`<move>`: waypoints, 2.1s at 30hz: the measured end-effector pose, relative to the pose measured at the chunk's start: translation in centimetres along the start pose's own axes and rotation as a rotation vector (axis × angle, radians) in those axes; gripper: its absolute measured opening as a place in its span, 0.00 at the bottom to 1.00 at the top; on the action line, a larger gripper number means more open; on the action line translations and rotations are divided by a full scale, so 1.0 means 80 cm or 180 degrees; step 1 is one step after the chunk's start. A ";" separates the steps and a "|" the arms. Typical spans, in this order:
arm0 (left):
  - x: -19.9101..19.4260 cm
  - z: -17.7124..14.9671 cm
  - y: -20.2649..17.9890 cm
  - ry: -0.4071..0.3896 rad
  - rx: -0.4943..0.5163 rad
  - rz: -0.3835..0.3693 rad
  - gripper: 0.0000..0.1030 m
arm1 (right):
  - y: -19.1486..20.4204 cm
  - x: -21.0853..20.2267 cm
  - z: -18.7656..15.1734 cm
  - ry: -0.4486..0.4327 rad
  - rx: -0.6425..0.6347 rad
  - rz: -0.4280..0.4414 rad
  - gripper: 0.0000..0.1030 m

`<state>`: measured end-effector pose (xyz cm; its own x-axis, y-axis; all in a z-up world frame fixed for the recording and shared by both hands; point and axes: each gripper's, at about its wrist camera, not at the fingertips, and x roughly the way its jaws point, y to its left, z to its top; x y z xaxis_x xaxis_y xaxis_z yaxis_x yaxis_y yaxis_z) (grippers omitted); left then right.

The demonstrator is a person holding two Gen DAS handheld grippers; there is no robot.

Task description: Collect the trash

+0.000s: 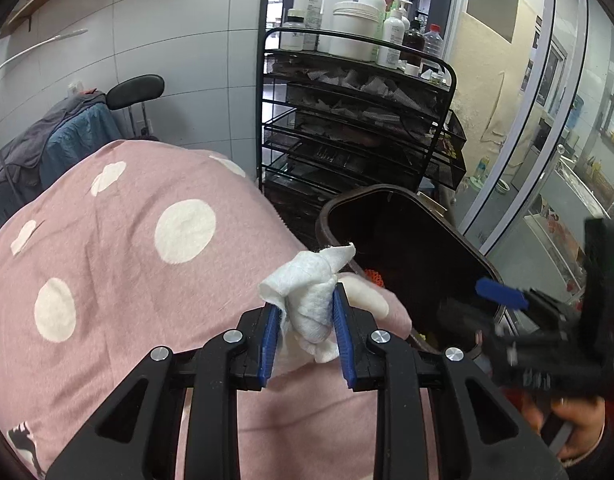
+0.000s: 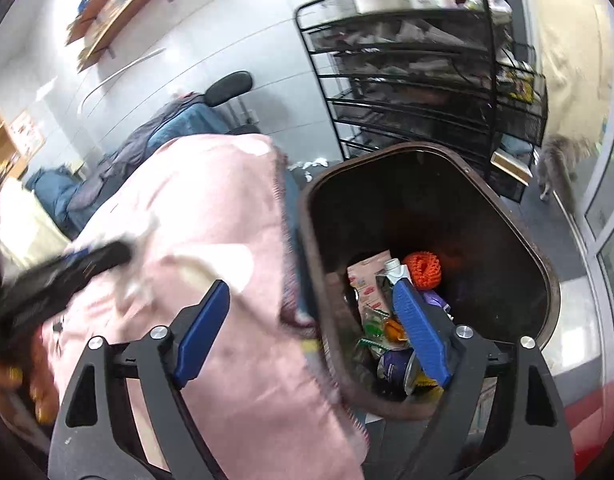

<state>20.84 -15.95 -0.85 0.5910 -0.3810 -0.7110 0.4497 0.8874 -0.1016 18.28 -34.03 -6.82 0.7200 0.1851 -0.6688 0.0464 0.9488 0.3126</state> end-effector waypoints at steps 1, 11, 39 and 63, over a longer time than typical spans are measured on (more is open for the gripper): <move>0.005 0.003 -0.003 0.0010 0.0011 -0.0015 0.25 | 0.006 -0.004 -0.005 -0.0025 -0.0066 -0.0010 0.83; 0.058 0.029 -0.050 0.0213 0.0236 -0.0225 0.25 | 0.016 -0.038 -0.043 -0.0083 -0.0233 -0.0120 0.85; 0.141 0.051 -0.150 0.0499 0.0795 -0.0553 0.76 | -0.001 -0.074 -0.067 -0.0040 -0.0172 -0.0191 0.87; -0.028 -0.002 -0.034 -0.0426 0.0330 0.0064 0.95 | 0.008 -0.078 -0.055 -0.0180 -0.0288 -0.0488 0.95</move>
<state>18.17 -17.46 0.90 0.6813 -0.4008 -0.6125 0.4996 0.8662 -0.0110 10.74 -33.44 -5.44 0.7472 0.0244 -0.6641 0.0978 0.9844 0.1462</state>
